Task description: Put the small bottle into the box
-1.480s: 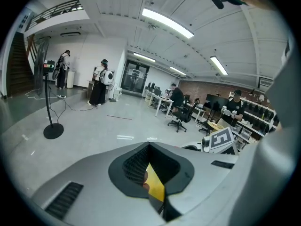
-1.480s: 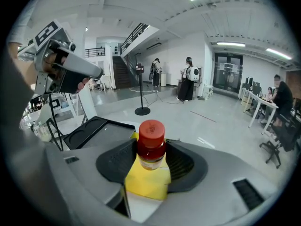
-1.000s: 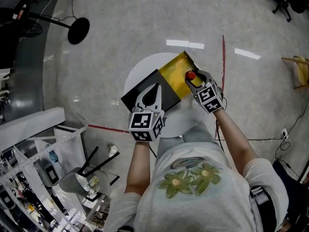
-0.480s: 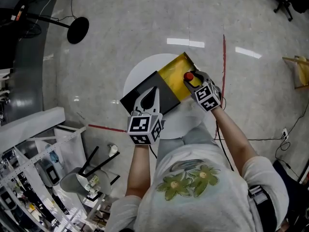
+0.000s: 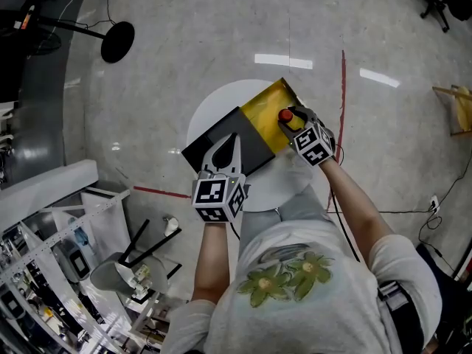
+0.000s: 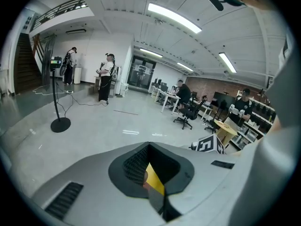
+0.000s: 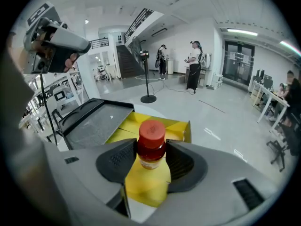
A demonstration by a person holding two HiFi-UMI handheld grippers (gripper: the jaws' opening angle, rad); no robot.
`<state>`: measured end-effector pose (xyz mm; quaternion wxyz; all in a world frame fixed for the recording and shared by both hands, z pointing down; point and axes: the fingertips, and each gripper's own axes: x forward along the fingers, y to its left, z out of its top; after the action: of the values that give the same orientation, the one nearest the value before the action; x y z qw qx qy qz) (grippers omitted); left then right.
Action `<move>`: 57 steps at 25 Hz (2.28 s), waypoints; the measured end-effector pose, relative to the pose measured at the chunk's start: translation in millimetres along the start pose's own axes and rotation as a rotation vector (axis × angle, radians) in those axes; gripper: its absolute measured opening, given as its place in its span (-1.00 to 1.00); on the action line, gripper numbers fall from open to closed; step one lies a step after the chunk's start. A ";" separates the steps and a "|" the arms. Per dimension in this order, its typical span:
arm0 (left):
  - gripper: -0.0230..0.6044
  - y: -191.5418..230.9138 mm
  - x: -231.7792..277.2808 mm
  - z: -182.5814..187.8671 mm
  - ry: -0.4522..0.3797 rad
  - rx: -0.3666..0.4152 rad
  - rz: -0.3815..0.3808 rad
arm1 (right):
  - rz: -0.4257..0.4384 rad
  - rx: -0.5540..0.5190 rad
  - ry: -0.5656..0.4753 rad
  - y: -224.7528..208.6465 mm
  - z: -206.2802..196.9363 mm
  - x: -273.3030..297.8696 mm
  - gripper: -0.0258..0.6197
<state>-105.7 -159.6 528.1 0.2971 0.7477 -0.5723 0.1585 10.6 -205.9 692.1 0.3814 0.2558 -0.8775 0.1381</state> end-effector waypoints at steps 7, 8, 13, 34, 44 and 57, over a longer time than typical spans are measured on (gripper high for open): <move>-0.92 1.6 1.7 -1.0 -0.001 -0.008 0.007 | 0.005 -0.013 0.020 -1.8 -6.2 9.7 -0.29; -0.93 1.9 1.8 -1.2 -0.001 -0.010 0.008 | 0.005 -0.014 0.022 -2.3 -6.5 10.7 -0.29; -0.93 3.5 0.5 -2.6 0.002 -0.010 0.014 | 0.003 -0.029 0.028 -1.1 -9.1 13.9 -0.29; -0.92 -5.4 -5.4 -1.5 -0.011 -0.005 0.000 | -0.026 -0.129 0.089 3.2 -16.5 17.1 -0.28; -0.93 -6.3 -19.0 1.9 -0.031 0.002 -0.018 | -0.041 -0.021 0.009 5.2 4.4 -10.1 -0.18; -0.93 -24.0 -38.5 14.8 -0.088 0.025 -0.085 | -0.129 0.038 -0.220 14.9 63.6 -98.3 -0.46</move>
<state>-95.8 -135.5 488.2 0.2687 0.7813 -0.5505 0.1198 21.1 -187.6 576.0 0.2861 0.3327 -0.8929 0.1009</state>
